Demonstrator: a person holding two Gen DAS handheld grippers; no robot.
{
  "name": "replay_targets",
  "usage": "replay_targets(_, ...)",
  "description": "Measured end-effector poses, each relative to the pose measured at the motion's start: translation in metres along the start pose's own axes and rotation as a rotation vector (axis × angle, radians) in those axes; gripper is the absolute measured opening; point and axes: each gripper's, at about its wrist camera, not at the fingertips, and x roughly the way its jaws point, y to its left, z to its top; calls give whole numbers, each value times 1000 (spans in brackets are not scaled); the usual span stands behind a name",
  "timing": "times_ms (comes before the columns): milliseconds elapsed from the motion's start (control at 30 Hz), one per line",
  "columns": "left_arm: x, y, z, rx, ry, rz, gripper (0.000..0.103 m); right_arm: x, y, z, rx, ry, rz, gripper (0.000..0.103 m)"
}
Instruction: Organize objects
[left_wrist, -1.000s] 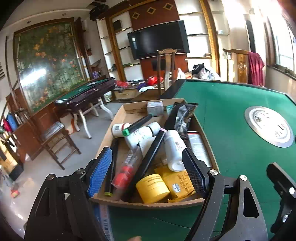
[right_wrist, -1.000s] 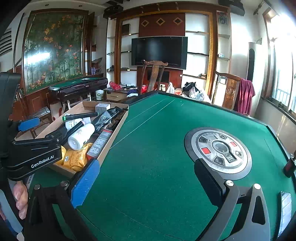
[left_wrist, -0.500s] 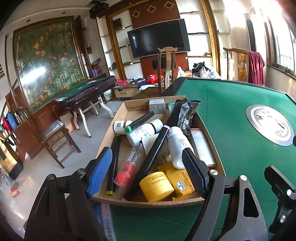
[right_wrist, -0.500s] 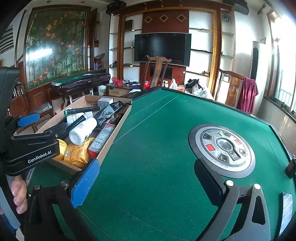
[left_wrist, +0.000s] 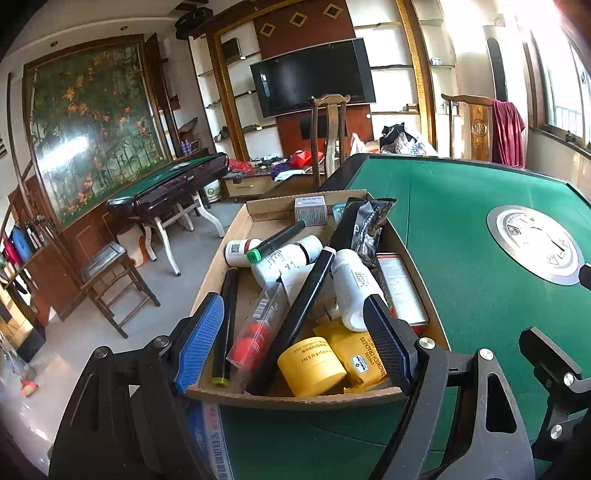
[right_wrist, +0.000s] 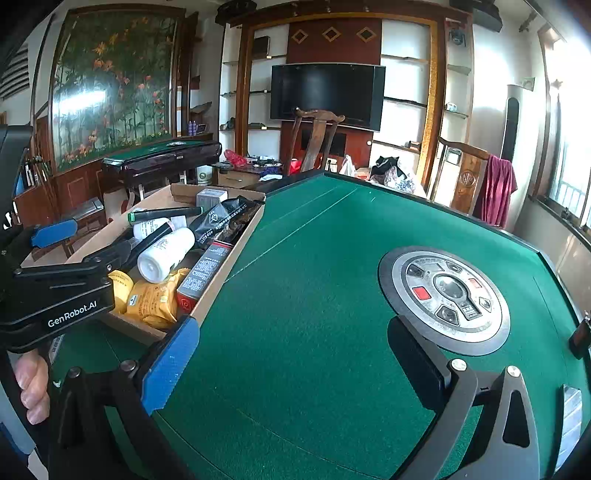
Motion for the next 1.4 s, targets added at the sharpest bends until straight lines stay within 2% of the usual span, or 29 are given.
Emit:
replay_targets(1100,0,-2,-6,5,11,-31,79,4,-1,-2,-8,9,10,102)
replay_targets(1400,-9,-6,-9,29,-25,-22,79,5,-3,-4,-3,12,8,102)
